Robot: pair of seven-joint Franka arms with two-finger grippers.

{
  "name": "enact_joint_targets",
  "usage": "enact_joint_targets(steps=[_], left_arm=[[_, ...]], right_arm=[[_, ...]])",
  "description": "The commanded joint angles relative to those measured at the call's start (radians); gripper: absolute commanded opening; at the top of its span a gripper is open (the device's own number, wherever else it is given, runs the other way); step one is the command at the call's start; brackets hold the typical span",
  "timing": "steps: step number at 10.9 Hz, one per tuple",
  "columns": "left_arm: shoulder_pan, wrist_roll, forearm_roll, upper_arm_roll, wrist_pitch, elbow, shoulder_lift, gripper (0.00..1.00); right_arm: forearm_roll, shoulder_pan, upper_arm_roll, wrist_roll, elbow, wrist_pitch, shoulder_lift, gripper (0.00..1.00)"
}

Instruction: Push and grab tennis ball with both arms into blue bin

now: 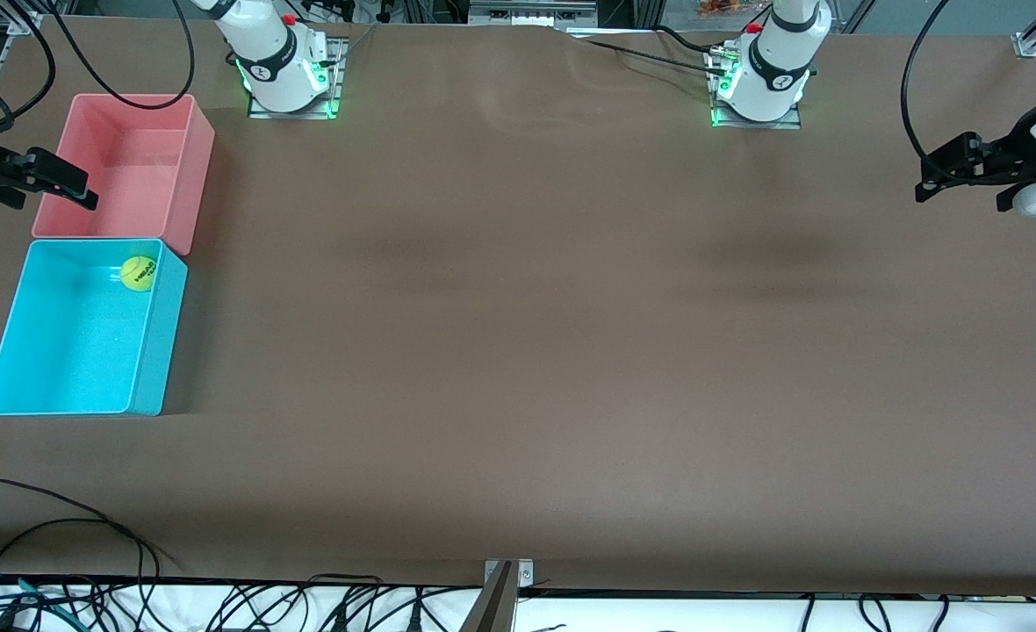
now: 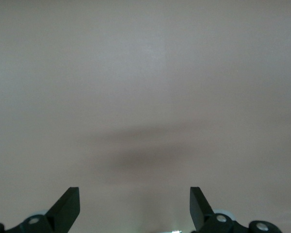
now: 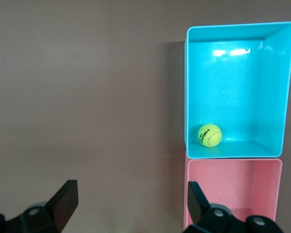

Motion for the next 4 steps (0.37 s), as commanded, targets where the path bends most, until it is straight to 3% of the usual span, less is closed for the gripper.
enact_joint_targets(steps=[1,4], left_arm=[[0.002,-0.008,-0.005,-0.021,0.052,-0.09,-0.069,1.0],[0.005,-0.01,-0.006,-0.018,0.049,-0.078,-0.064,1.0]], right_arm=[[-0.023,0.004,0.01,0.015,0.031,-0.021,0.006,1.0],[-0.034,0.004,0.01,0.015,0.033,-0.021,0.006,1.0]])
